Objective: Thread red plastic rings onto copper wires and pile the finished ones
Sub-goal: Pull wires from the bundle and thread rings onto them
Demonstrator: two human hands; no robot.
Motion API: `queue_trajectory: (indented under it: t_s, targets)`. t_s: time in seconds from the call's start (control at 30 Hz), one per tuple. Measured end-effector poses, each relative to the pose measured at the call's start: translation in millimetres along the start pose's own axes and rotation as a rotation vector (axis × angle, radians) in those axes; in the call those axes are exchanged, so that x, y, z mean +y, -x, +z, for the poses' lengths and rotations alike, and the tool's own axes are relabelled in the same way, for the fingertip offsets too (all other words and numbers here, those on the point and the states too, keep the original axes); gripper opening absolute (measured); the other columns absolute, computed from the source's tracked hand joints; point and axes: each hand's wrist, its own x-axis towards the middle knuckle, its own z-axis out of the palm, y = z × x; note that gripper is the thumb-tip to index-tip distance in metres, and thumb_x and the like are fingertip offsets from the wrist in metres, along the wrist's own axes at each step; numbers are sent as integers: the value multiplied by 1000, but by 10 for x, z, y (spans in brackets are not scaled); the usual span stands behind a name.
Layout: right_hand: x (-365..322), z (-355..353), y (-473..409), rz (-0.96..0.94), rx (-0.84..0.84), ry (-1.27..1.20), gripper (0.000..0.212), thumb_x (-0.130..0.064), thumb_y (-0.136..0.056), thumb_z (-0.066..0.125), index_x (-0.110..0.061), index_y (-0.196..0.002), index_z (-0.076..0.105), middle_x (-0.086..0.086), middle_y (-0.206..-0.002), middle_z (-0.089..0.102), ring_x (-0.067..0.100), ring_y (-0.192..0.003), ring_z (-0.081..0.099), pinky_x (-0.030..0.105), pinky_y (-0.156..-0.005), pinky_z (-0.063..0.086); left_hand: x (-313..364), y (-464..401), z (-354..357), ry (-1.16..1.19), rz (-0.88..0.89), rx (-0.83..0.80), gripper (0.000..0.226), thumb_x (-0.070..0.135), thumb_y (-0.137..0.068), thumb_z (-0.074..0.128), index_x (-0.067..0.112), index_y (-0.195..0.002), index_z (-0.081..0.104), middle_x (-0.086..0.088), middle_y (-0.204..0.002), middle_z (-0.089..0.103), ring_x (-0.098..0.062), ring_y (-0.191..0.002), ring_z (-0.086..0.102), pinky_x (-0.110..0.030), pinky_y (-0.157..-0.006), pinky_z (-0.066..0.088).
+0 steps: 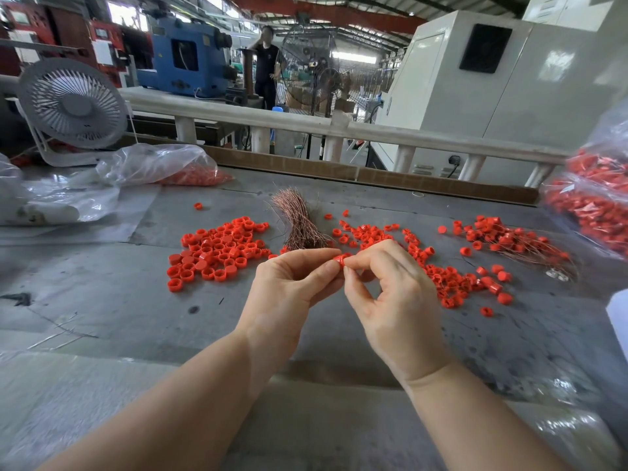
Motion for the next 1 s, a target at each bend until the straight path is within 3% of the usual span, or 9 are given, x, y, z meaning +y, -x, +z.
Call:
queue_trajectory:
  t_s: [0.2,0.4,0.57,0.83,1.0]
  targets:
    - [-34,18,-3,23,4,0,9,-8,-83,60,-3,-77,65,7,-76,59,24,-70,58,40,-64,50,-8,-3,-7,17,-14,10,14,10,-66,64,11,-76,74,-10,-77,73,-17,-73,71,-20,-65,55]
    - [-64,25,-9,32,-7,20,10,-8,-84,58,-2,-79,65,8,-78,60,25,-72,59,40,-66,50,-23,-8,-24,-82,-64,52,12,9,-73,65,15,-79,74,-9,-82,74,-17,-79,69,-29,-78,57]
    - [-110,24,3,4,-33,106,11,-14,-79,63,-5,-85,66,5,-82,60,21,-77,59,28,-72,49,18,7,-18,-67,-79,78,16,4,-79,62,14,-78,74,-7,-75,72,-11,-70,68,-20,-62,55]
    - [-31,8,-5,3,15,104,6,-8,-76,67,-3,-76,64,7,-77,62,25,-70,61,32,-66,47,52,-4,-14,-97,-180,13,25,11,-90,47,11,-91,73,-5,-86,74,-12,-77,70,-20,-65,55]
    - [-11,-11,-22,15,1,22,5,-7,-79,64,-3,-78,65,7,-75,61,23,-66,60,39,-60,52,66,-3,-11,-107,-160,22,28,11,-87,49,14,-83,76,-6,-89,74,-14,-86,70,-21,-63,55]
